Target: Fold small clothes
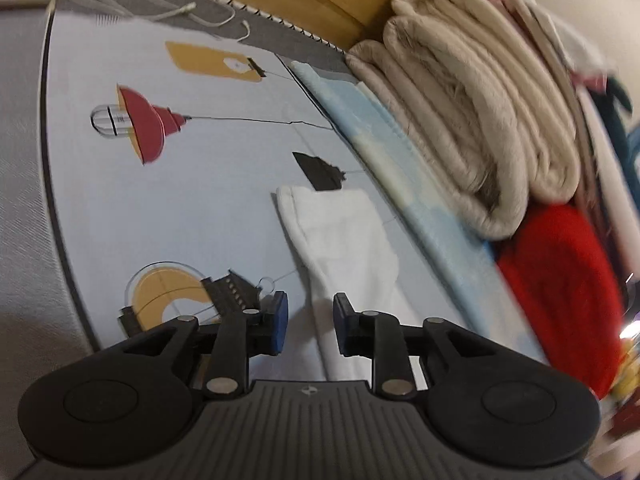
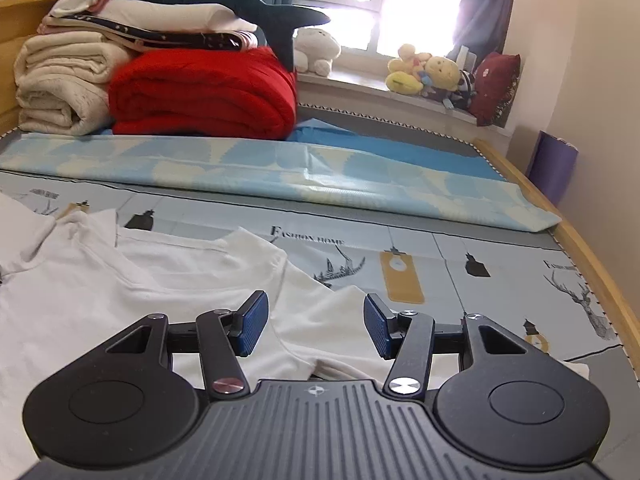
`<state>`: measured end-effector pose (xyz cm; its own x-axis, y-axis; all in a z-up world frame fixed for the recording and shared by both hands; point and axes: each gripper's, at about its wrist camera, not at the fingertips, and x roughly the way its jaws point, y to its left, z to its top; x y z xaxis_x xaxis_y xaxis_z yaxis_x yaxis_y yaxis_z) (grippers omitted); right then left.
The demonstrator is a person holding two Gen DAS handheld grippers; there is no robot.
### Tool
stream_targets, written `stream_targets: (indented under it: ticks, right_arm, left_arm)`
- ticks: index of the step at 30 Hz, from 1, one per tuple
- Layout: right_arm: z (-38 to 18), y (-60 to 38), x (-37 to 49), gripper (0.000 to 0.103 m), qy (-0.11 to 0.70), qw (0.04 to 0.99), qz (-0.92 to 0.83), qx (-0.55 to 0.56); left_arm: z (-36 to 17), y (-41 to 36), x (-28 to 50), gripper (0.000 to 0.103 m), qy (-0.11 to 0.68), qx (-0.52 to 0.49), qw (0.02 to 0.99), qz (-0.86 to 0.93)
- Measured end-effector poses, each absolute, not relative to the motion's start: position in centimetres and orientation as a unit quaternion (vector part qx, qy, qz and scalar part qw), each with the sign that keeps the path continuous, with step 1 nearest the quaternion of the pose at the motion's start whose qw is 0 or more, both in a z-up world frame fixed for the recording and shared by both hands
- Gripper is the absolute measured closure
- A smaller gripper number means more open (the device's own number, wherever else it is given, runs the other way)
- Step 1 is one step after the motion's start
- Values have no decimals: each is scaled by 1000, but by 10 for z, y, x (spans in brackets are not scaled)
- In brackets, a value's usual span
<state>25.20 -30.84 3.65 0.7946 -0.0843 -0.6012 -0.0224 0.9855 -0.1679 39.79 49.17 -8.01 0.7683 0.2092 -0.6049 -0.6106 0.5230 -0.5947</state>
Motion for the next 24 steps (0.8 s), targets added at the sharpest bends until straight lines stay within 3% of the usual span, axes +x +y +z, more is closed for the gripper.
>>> stream_targets:
  ticks: [2, 5, 7, 8, 9, 15, 24]
  right_arm:
    - [34, -308, 254, 49, 323, 942, -19, -85]
    - [31, -305, 256, 49, 327, 941, -17, -92]
    - [30, -303, 257, 49, 327, 940, -13, -97]
    - [30, -301, 257, 49, 327, 940, -11, -100]
    - [29, -299, 257, 49, 328, 939, -8, -103]
    - [33, -295, 256, 49, 322, 941, -2, -102]
    - [50, -282, 244, 49, 291, 953, 19, -83]
  left_arm:
    - [-81, 497, 399, 68, 230, -436, 838, 236]
    - [-81, 497, 407, 68, 237, -434, 839, 228]
    - [-77, 488, 418, 79, 259, -387, 852, 237]
    - [-74, 482, 424, 98, 277, -349, 860, 250]
    - [-72, 474, 430, 99, 295, -317, 865, 254]
    - [-38, 437, 421, 100, 298, -275, 875, 265]
    - [73, 327, 383, 100, 273, -198, 915, 221]
